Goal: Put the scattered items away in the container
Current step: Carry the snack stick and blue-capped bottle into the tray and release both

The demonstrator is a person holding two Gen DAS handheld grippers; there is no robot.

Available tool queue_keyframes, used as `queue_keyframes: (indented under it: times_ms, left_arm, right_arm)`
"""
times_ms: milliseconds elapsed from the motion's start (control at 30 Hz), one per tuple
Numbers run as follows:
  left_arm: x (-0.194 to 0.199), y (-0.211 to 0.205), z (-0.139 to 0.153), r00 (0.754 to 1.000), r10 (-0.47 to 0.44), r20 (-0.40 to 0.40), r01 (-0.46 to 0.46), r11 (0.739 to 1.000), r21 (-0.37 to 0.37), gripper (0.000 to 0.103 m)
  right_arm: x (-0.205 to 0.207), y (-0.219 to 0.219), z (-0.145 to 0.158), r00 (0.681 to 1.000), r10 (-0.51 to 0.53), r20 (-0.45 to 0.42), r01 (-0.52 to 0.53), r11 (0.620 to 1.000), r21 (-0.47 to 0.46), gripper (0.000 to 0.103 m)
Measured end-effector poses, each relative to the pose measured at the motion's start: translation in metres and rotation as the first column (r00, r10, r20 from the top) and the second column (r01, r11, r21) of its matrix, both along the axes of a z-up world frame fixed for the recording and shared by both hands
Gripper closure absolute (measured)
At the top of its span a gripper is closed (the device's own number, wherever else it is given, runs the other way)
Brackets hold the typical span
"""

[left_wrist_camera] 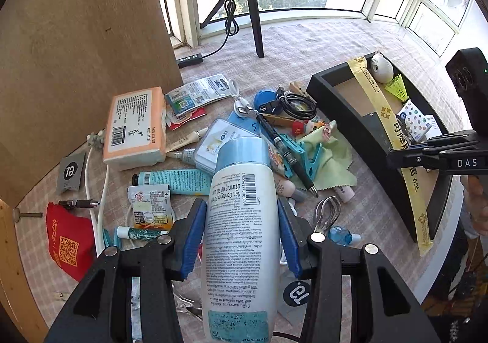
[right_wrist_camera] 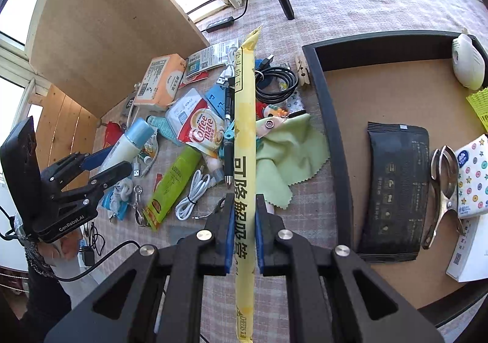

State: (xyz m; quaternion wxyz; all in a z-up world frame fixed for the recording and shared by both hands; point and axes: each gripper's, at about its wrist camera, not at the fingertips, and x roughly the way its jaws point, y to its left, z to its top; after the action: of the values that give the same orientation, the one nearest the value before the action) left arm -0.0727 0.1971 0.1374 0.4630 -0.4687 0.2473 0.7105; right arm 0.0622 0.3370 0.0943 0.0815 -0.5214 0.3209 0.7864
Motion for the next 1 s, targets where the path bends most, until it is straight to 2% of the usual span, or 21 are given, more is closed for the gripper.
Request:
queue_keyframes:
  times_ms: [333,533,633,767,800,833,867,1000]
  left_arm:
    - [0.074,0.094,0.031,0.993,-0.109,0.043,0.103,0.988,0.117,0.059]
    - [0.113,0.145,0.038,0.983,-0.183,0.033,0.177,0.975,0.134,0.059]
    - [0.126,0.168,0.036,0.982,-0.19,0.011,0.187,0.974,0.13,0.059]
    - [0.133,0.195,0.028,0.989,-0.142,0.027,0.138,0.982,0.131,0.056]
    - [0.135,0.201,0.024,0.99,-0.136,0.028,0.132,0.985,0.11,0.045]
    - [0.137,0.205,0.021,0.991,-0.131,0.026,0.128,0.987,0.092,0.041]
    - [0.139,0.206,0.019,0.991,-0.129,0.023,0.126,0.988,0.085,0.04]
    - [0.147,0.202,0.019,0.988,-0.153,-0.001,0.153,0.985,0.075,0.04]
  right_arm:
    - [0.06,0.07,0.026,0.991,-0.133,0.027,0.129,0.984,0.121,0.092]
    - [0.087,0.099,0.027,0.98,-0.189,0.058,0.177,0.97,0.168,0.092]
    - [0.096,0.109,0.028,0.976,-0.206,0.066,0.191,0.965,0.182,0.092]
    - [0.102,0.12,0.033,0.973,-0.23,0.035,0.219,0.955,0.201,0.09]
    - [0.102,0.124,0.033,0.966,-0.254,0.039,0.241,0.948,0.21,0.078]
    - [0.102,0.127,0.033,0.963,-0.266,0.044,0.251,0.944,0.215,0.06]
    - [0.103,0.129,0.034,0.96,-0.278,0.042,0.262,0.939,0.224,0.056]
    - [0.105,0.132,0.034,0.959,-0.282,0.033,0.268,0.937,0.225,0.056]
